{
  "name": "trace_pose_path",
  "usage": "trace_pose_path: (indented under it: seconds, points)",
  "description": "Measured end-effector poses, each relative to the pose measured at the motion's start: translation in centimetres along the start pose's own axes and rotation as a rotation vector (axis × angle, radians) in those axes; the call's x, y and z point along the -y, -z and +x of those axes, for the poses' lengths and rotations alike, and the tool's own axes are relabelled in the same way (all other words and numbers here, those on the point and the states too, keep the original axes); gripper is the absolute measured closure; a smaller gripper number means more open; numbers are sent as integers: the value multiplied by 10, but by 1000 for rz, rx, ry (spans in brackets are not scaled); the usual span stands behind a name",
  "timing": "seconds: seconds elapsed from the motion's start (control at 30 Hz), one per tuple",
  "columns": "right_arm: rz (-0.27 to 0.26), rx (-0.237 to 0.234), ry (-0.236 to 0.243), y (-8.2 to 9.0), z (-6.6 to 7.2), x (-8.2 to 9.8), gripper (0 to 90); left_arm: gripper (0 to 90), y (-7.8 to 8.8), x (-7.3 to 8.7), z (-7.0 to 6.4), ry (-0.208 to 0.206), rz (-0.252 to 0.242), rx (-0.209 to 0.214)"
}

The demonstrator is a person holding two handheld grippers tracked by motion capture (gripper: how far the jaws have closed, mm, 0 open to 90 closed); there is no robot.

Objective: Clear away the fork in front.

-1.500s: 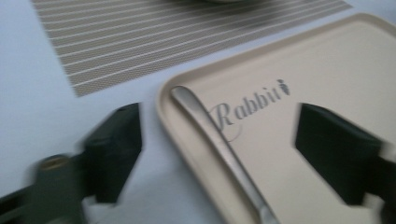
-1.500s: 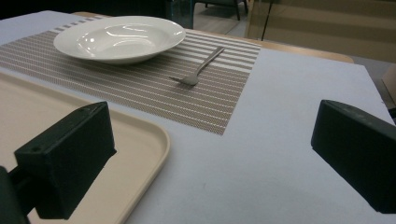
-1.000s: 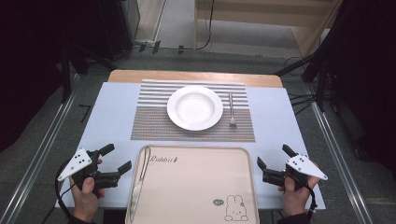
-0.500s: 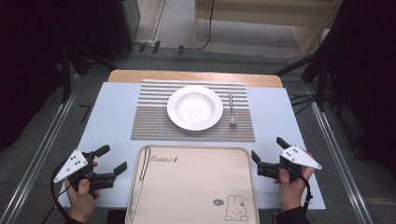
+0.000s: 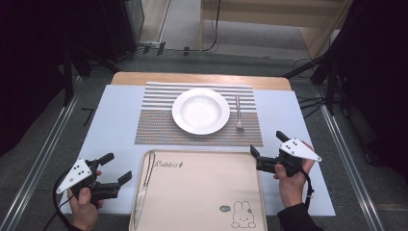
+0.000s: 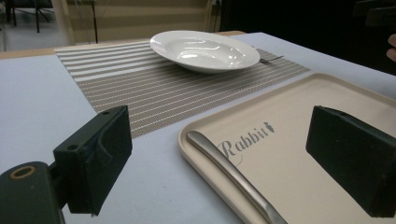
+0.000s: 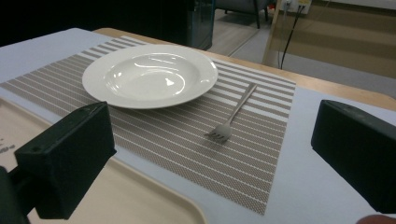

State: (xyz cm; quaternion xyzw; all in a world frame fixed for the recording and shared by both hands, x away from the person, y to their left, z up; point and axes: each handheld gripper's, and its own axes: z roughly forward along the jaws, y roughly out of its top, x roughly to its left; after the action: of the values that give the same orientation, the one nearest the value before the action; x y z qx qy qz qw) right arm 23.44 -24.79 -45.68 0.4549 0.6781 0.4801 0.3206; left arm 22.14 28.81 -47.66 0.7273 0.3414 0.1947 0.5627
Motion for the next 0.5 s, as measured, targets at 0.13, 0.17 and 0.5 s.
trace_pose_path:
  seconds: [0.13,0.17,0.5]
  points:
    - [-3,-5,15,-3,7,-7,0,64,-4,-3,2,2,-12,9]
    - [1,-4,19,-3,8,-8,0,64,-5,-3,3,-1,-8,11]
    - [26,12,1,-3,8,-16,0,64,-11,-4,6,7,-9,8]
